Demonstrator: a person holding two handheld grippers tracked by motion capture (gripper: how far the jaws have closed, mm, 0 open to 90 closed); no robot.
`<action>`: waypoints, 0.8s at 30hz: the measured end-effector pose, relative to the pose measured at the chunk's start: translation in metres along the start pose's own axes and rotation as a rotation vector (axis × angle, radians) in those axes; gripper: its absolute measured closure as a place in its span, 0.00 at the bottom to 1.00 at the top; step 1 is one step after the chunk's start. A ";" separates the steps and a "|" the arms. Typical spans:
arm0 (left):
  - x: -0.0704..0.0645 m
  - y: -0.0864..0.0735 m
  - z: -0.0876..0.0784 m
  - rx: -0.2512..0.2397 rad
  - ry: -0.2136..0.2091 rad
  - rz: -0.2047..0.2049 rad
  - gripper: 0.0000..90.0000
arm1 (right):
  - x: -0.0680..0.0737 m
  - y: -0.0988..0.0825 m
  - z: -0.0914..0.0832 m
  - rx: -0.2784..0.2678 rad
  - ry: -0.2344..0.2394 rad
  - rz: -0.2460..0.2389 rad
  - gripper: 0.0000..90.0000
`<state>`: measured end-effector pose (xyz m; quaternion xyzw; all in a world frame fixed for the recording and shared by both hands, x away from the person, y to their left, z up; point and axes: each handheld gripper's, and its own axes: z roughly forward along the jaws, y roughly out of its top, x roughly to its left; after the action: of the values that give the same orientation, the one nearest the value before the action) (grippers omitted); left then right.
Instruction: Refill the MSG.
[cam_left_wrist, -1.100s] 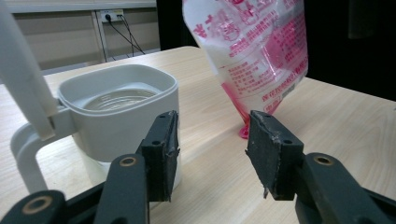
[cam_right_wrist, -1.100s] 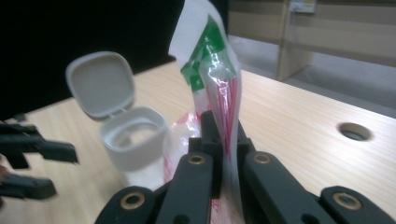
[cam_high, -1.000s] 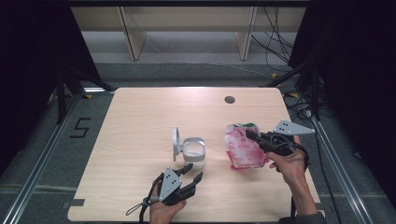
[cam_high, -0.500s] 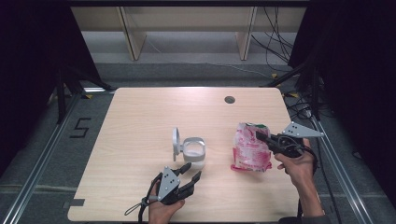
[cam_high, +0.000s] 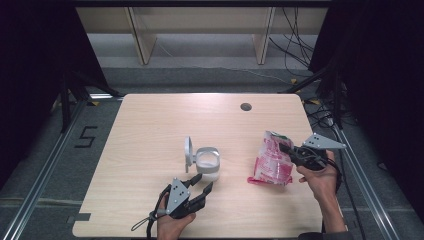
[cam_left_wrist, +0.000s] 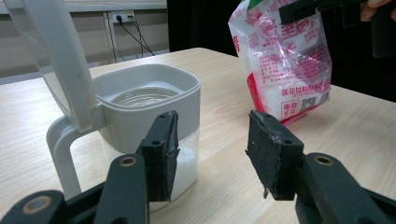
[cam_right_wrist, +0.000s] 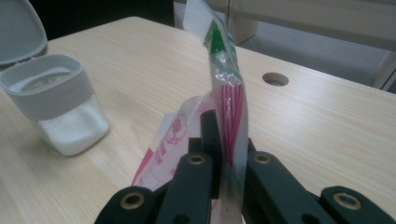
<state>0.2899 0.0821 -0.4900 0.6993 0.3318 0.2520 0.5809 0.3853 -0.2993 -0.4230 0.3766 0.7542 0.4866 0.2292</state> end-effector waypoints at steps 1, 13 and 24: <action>0.000 0.000 0.000 -0.002 0.000 -0.003 0.57 | -0.001 0.000 0.001 0.013 -0.006 -0.022 1.00; 0.003 0.001 -0.003 0.012 0.016 -0.007 0.52 | -0.007 -0.010 0.007 0.050 -0.031 0.040 1.00; 0.006 0.000 -0.003 0.028 0.015 -0.008 0.43 | -0.017 -0.017 0.015 0.043 -0.065 0.058 1.00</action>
<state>0.2913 0.0888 -0.4892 0.7040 0.3426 0.2502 0.5696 0.4002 -0.3088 -0.4451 0.4187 0.7456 0.4641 0.2312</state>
